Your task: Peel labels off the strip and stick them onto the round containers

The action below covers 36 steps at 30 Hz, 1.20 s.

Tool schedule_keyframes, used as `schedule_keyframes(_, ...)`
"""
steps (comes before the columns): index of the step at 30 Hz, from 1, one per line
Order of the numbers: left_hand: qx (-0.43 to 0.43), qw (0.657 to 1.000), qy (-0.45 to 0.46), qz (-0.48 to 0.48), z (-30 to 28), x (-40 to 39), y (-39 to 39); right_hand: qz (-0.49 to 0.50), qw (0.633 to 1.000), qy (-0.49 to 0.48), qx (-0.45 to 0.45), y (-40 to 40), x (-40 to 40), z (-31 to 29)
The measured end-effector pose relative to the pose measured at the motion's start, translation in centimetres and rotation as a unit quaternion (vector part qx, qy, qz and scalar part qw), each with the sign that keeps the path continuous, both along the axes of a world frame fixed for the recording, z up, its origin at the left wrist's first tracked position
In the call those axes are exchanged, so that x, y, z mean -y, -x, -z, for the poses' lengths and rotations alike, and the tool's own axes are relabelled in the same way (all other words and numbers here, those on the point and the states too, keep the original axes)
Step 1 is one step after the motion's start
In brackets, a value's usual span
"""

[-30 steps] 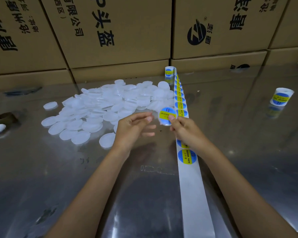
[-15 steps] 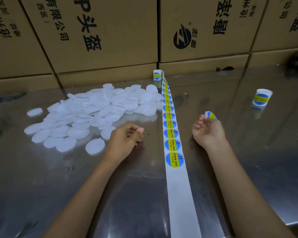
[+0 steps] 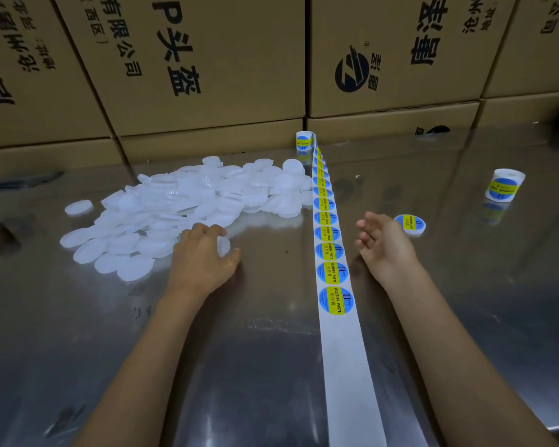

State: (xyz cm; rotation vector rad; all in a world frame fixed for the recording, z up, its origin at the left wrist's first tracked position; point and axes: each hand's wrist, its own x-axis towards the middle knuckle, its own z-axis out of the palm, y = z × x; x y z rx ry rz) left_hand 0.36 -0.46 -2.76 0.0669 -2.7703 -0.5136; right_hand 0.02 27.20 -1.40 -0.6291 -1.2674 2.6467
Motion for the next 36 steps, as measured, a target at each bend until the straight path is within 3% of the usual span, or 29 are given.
schedule_keyframes(2, 0.045, 0.998, -0.029, 0.012, 0.3, 0.5, 0.3, -0.005, 0.996, -0.085, -0.001, -0.2, 0.8, -0.1)
schedule_keyframes(4, 0.038, 0.998, -0.044, 0.036, 0.4, 0.6, 0.5, -0.007, 0.979, -0.206, -0.007, -0.4, 1.7, 0.0)
schedule_keyframes(8, 0.001, 0.998, -0.041, 0.055, 0.4, 0.3, 0.7, -0.031, 0.880, -0.468, -0.071, -1.0, 3.6, 0.7)
schedule_keyframes(11, -0.027, 0.980, -0.184, 0.069, 0.1, -1.0, 0.5, -0.051, 0.818, -0.556, -0.141, -1.6, 5.1, 1.3)
schedule_keyframes(13, 0.002, 0.919, -0.385, 0.087, -0.3, -2.0, 0.4, -0.068, 0.790, -0.580, -0.187, -1.9, 5.8, 1.5)
schedule_keyframes(15, 0.067, 0.821, -0.554, 0.119, -0.7, -2.6, 0.0, -0.096, 0.782, -0.580, -0.208, -2.1, 6.3, 1.7)
schedule_keyframes(17, 0.130, 0.754, -0.623, 0.164, -1.1, -2.8, -0.5, -0.124, 0.798, -0.555, -0.199, -2.2, 6.6, 1.6)
schedule_keyframes(20, 0.175, 0.700, -0.667, 0.187, -1.6, -3.1, -1.0, -0.143, 0.829, -0.505, -0.194, -2.2, 6.6, 1.4)
schedule_keyframes(23, 0.194, 0.694, -0.667, 0.189, -1.6, -3.6, -1.4, -0.159, 0.841, -0.479, -0.196, -2.3, 6.5, 1.1)
schedule_keyframes(27, 0.175, 0.730, -0.632, 0.193, -1.0, -4.1, -1.4, -0.182, 0.820, -0.509, -0.190, -2.6, 6.0, 0.7)
schedule_keyframes(30, 0.174, 0.725, -0.643, 0.173, -0.7, -4.3, -1.3, -0.175, 0.804, -0.545, -0.163, -2.8, 3.6, 0.1)
schedule_keyframes(33, 0.174, 0.716, -0.655, 0.166, -0.6, -4.8, -1.3, -0.230, 0.734, -0.623, -0.144, -3.4, 0.7, 0.1)
schedule_keyframes(36, 0.179, 0.711, -0.659, 0.167, -0.5, -5.2, -1.5, -0.361, 0.612, -0.692, -0.127, -4.1, -1.3, 0.0)
